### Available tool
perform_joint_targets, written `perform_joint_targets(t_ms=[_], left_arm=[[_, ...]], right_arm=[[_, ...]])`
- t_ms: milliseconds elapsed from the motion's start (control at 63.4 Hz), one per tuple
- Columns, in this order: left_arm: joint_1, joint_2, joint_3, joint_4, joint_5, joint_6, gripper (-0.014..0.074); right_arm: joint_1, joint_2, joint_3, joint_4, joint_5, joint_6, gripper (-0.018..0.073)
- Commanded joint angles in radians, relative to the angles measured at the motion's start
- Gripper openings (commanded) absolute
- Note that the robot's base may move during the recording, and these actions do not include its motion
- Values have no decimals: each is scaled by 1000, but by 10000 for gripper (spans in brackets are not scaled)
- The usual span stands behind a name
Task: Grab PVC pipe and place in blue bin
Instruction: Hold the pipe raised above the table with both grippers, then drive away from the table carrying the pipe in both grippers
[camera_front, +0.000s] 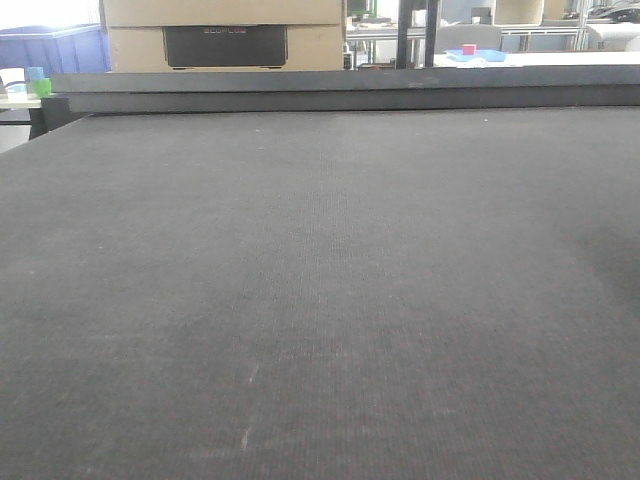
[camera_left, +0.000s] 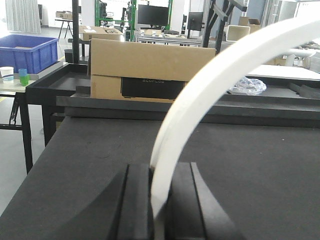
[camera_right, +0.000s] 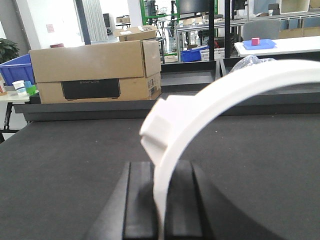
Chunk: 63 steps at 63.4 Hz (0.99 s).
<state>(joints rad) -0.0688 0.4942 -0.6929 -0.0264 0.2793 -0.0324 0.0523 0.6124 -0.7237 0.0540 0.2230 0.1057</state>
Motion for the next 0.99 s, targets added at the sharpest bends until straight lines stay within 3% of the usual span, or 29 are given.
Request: perform_joint_targets(t_ms=[0, 978], left_arm=[[-8, -4, 0, -5, -33, -2, -111], [-8, -11, 0, -5, -35, -2, -111]], right_arm=[[0, -7, 3, -6, -30, -4, -168], [0, -7, 3, -6, -30, -4, -168]])
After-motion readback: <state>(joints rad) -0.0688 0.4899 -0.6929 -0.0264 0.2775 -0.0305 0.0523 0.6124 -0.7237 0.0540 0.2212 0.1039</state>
